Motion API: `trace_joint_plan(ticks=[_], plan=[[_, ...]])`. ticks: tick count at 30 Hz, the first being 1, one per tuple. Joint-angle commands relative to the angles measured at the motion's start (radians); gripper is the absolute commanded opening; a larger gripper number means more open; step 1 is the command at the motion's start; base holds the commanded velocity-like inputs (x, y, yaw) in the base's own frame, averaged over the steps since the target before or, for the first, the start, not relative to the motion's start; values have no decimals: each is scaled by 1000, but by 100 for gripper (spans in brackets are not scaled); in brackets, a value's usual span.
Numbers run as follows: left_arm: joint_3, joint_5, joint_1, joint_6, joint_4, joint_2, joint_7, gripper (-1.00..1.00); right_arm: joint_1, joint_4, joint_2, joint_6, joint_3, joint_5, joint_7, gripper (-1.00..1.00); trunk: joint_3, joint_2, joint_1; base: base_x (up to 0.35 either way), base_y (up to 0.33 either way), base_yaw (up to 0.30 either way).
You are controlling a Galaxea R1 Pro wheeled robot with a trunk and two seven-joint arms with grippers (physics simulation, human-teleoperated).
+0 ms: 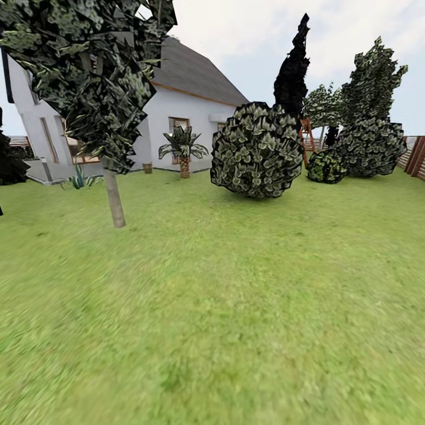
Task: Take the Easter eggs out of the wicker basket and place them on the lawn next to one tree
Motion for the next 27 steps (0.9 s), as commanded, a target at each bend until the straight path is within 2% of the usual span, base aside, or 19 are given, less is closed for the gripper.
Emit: trace_joint_plan(ticks=[1, 27], plan=[[0, 0, 0, 1, -1, 0, -1, 100, 0, 0, -1, 1, 0, 0, 2, 100, -1, 0, 1, 333, 0, 0], [-1, 0, 0, 1, -1, 0, 0, 100, 0, 0, -1, -1, 0, 0, 2, 100, -1, 0, 1, 333, 0, 0]])
